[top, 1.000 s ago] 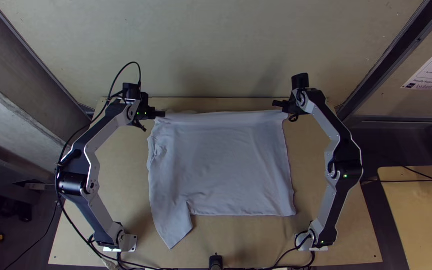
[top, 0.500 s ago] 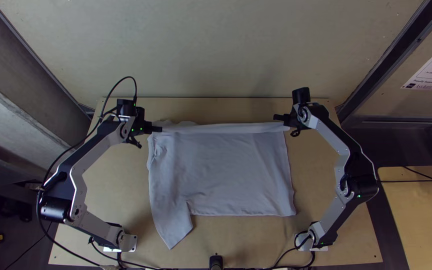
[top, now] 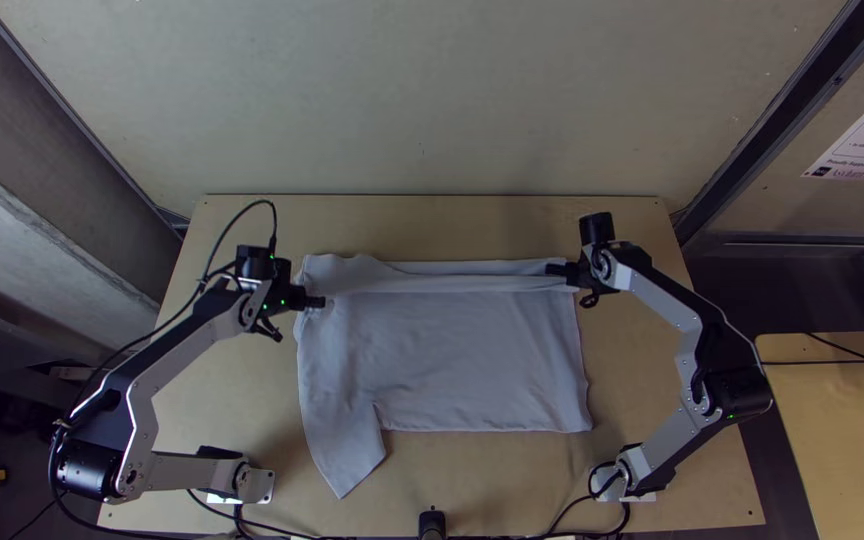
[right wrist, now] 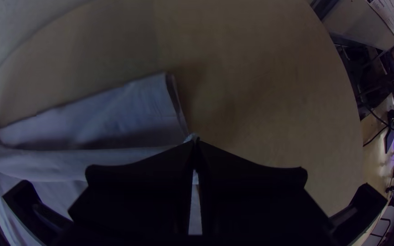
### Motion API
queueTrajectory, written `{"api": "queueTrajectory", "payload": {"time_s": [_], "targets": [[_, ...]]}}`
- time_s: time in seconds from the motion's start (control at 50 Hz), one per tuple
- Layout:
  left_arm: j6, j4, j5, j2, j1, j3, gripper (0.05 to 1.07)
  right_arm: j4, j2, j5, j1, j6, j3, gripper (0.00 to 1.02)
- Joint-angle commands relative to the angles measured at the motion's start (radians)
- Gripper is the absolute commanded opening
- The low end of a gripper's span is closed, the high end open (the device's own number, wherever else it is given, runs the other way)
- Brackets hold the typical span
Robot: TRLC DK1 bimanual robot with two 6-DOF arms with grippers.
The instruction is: Fold the t-shirt
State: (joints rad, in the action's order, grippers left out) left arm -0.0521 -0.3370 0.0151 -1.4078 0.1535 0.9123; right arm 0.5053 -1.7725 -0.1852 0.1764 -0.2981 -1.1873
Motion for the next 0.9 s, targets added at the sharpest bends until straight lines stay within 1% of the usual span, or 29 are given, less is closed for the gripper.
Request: {"api": "queueTrajectory", "payload": {"time_s": [0.0, 0.18, 0.2, 0.24, 0.26, 0.28, 0.32, 0.34, 0.38, 0.4, 0.48, 0.54, 0.56, 0.58, 0.7, 0.74, 0.88], "targets": [[-0.035, 0.010, -0.001, 0.023, 0.020, -0.067, 0.08, -0.033, 0.022, -0.025, -0.005, -0.006, 0.080, 0.02], [-0.048, 0.052, -0.001, -0.002, 0.020, -0.108, 0.08, -0.047, 0.018, -0.037, -0.006, -0.009, 0.120, 0.03], [-0.048, 0.055, -0.001, -0.005, 0.018, -0.112, 0.08, -0.047, 0.018, -0.039, -0.006, -0.009, 0.121, 0.08], [-0.048, 0.062, -0.001, -0.013, 0.012, -0.115, 0.09, -0.047, 0.018, -0.049, -0.008, -0.010, 0.124, 0.24], [-0.048, 0.064, -0.001, -0.016, 0.008, -0.115, 0.11, -0.045, 0.019, -0.053, -0.008, -0.012, 0.127, 0.32], [-0.048, 0.064, -0.001, -0.016, 0.003, -0.115, 0.15, -0.045, 0.021, -0.054, -0.008, -0.012, 0.130, 0.44], [-0.051, 0.064, -0.001, -0.016, -0.008, -0.115, 0.30, -0.039, 0.024, -0.056, -0.008, -0.010, 0.132, 0.64], [-0.051, 0.062, -0.003, -0.014, -0.012, -0.115, 0.36, -0.033, 0.025, -0.057, -0.008, -0.012, 0.132, 0.72], [-0.051, 0.061, -0.003, -0.005, -0.017, -0.113, 0.48, -0.025, 0.035, -0.059, -0.009, -0.012, 0.133, 0.81], [-0.051, 0.061, -0.003, 0.001, -0.019, -0.112, 0.53, -0.022, 0.042, -0.060, -0.011, -0.012, 0.135, 0.84], [-0.049, 0.038, -0.003, 0.024, -0.032, -0.096, 0.73, -0.021, 0.074, -0.060, -0.025, -0.013, 0.141, 0.91], [-0.052, -0.011, -0.001, 0.032, -0.037, -0.072, 0.91, -0.010, 0.105, -0.059, -0.034, -0.013, 0.143, 0.92], [-0.052, -0.031, -0.001, 0.032, -0.042, -0.059, 0.96, -0.005, 0.114, -0.059, -0.037, -0.013, 0.143, 0.93], [-0.052, -0.053, -0.001, 0.032, -0.045, -0.046, 0.98, 0.001, 0.125, -0.059, -0.038, -0.013, 0.143, 0.94], [-0.052, -0.128, -0.001, 0.061, -0.065, 0.011, 0.99, 0.030, 0.189, -0.060, -0.043, -0.013, 0.144, 0.96], [-0.046, -0.149, -0.001, 0.081, -0.065, 0.022, 0.99, 0.045, 0.216, -0.060, -0.043, -0.013, 0.143, 0.97], [-0.025, -0.243, -0.003, 0.164, -0.054, 0.045, 0.99, 0.110, 0.300, -0.060, -0.046, -0.018, 0.130, 0.97]]}}
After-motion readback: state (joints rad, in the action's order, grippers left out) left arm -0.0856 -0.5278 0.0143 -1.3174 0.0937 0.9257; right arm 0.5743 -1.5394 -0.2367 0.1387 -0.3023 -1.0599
